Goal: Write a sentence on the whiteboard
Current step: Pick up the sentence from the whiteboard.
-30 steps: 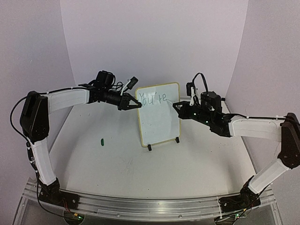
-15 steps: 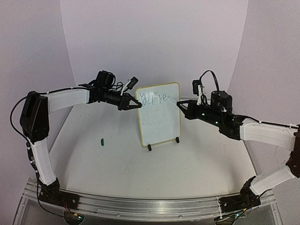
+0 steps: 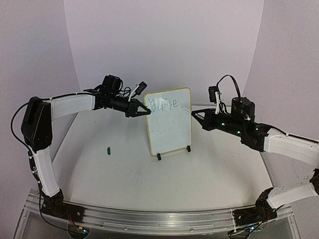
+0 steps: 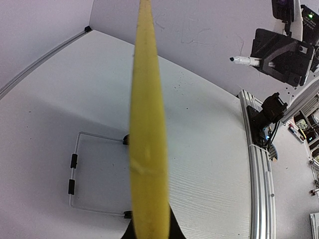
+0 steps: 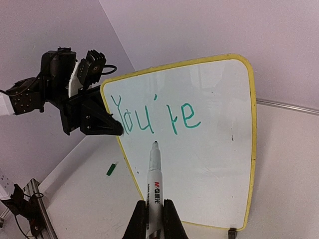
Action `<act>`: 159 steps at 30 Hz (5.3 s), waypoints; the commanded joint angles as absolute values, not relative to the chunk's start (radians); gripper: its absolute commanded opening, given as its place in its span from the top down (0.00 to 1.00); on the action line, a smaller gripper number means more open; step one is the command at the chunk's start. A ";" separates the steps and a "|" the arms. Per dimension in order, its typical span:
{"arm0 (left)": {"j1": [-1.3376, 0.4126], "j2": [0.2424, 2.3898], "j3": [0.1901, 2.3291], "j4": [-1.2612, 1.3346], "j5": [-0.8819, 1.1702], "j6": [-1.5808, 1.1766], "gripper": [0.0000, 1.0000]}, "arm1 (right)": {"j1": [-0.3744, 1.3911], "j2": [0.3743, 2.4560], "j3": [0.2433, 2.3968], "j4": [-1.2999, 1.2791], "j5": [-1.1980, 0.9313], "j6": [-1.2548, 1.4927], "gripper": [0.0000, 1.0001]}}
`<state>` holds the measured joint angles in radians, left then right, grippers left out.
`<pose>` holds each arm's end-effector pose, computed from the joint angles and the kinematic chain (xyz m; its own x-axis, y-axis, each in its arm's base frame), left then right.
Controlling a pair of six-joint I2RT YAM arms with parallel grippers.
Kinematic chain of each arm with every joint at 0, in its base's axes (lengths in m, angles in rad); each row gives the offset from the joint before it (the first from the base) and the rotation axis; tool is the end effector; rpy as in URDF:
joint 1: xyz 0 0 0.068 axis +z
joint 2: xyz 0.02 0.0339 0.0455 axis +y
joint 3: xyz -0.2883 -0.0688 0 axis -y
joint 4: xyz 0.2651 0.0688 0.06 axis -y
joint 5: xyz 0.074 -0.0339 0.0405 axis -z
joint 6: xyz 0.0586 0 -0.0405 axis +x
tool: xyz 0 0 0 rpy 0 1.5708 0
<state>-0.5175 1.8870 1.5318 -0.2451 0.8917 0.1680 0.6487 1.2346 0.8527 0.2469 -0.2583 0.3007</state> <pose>0.3863 -0.2724 0.2890 -0.3387 0.3137 -0.8870 0.9386 0.1783 -0.2954 0.2481 0.2069 0.3250 -0.3352 0.1052 -0.9363 -0.7188 0.6139 0.3263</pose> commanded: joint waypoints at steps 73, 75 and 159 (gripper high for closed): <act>-0.542 1.878 1.537 -0.319 0.895 0.190 1.00 | 0.852 1.712 1.040 0.365 -0.180 0.352 1.00; -0.543 1.878 1.537 -0.320 0.894 0.190 1.00 | 0.852 1.703 1.041 0.365 -0.188 0.346 1.00; -0.549 1.881 1.541 -0.330 0.887 0.202 1.00 | 0.848 1.691 1.021 0.373 -0.116 0.347 1.00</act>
<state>-0.5251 1.8858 1.5316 -0.2459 0.8864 0.1814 0.8516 1.6981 1.0434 0.3658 -0.1356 0.3255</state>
